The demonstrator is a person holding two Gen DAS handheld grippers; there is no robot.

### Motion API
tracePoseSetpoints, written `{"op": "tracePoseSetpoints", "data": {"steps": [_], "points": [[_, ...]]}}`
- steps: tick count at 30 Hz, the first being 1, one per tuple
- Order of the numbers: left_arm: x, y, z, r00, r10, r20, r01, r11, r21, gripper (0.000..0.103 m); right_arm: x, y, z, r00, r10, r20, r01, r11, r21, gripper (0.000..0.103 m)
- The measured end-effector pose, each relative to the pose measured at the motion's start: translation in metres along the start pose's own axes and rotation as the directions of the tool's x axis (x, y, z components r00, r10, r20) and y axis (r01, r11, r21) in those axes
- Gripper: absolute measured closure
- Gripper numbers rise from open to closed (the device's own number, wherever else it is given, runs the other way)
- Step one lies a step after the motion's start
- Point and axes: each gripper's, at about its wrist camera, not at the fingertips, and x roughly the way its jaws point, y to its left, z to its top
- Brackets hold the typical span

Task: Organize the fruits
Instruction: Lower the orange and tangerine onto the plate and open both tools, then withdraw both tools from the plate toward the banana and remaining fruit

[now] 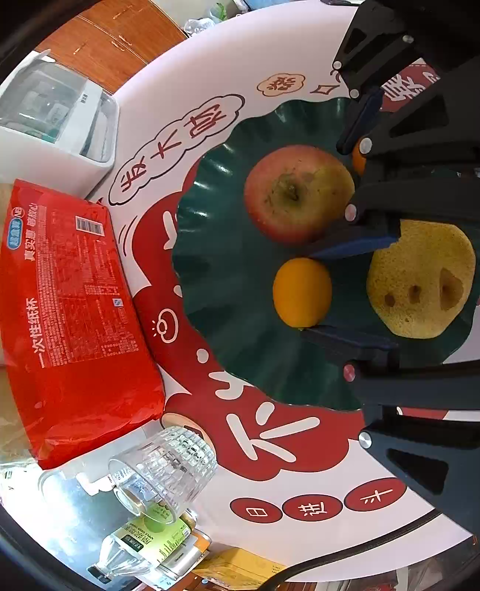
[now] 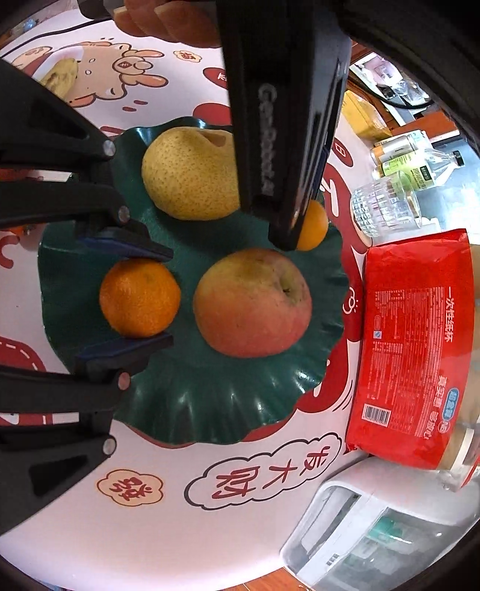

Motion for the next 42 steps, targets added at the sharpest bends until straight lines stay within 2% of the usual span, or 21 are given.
{"op": "tracePoseSetpoints", "data": {"steps": [4,6,9,15,17,21,24,28,37,42], "points": [[0.004,-0.004,-0.001,1.0,0.024,-0.008,-0.024,1.0,0.007,0.067,-0.003,0.004,0.0,1.0,0.003,0.019,-0.003,1.0,-0.013,0.056],[0.003,-0.005,-0.002,0.999,0.041,-0.005,-0.041,0.999,0.009,0.058,-0.005,0.006,0.0,1.0,0.003,0.028,-0.003,1.0,-0.02,0.049],[0.001,-0.006,-0.003,0.998,0.068,0.009,-0.068,0.998,0.012,0.046,-0.01,0.007,-0.002,0.999,-0.005,0.048,0.007,0.999,-0.04,0.047],[-0.002,-0.001,-0.006,0.997,0.075,0.002,-0.075,0.997,-0.004,0.03,-0.019,0.007,-0.005,0.997,-0.016,0.081,0.02,0.999,-0.049,0.047],[-0.003,0.0,-0.008,0.997,0.079,0.003,-0.079,0.997,-0.007,0.027,-0.023,0.007,-0.007,0.996,-0.012,0.088,0.016,0.999,-0.046,0.047],[-0.012,-0.003,-0.01,0.995,0.103,0.02,-0.102,0.995,-0.005,0.025,-0.029,0.005,-0.008,0.995,-0.011,0.099,0.015,0.999,-0.042,0.047],[-0.023,-0.007,-0.011,0.987,0.153,0.055,-0.154,0.988,0.006,0.024,-0.035,0.004,-0.009,0.994,-0.01,0.111,0.014,0.999,-0.039,0.047],[-0.04,-0.01,-0.013,0.979,0.182,0.09,-0.183,0.983,0.003,0.023,-0.046,0.002,-0.012,0.992,-0.006,0.127,0.01,0.999,-0.032,0.047],[-0.085,-0.022,-0.03,0.965,0.215,0.15,-0.221,0.975,0.025,0.023,-0.075,-0.002,-0.021,0.987,0.007,0.161,-0.004,1.0,-0.022,0.047],[-0.113,-0.027,-0.042,0.962,0.207,0.178,-0.211,0.978,0.0,0.023,-0.096,0.004,-0.026,0.981,0.034,0.193,-0.025,0.998,-0.05,0.047]]}}
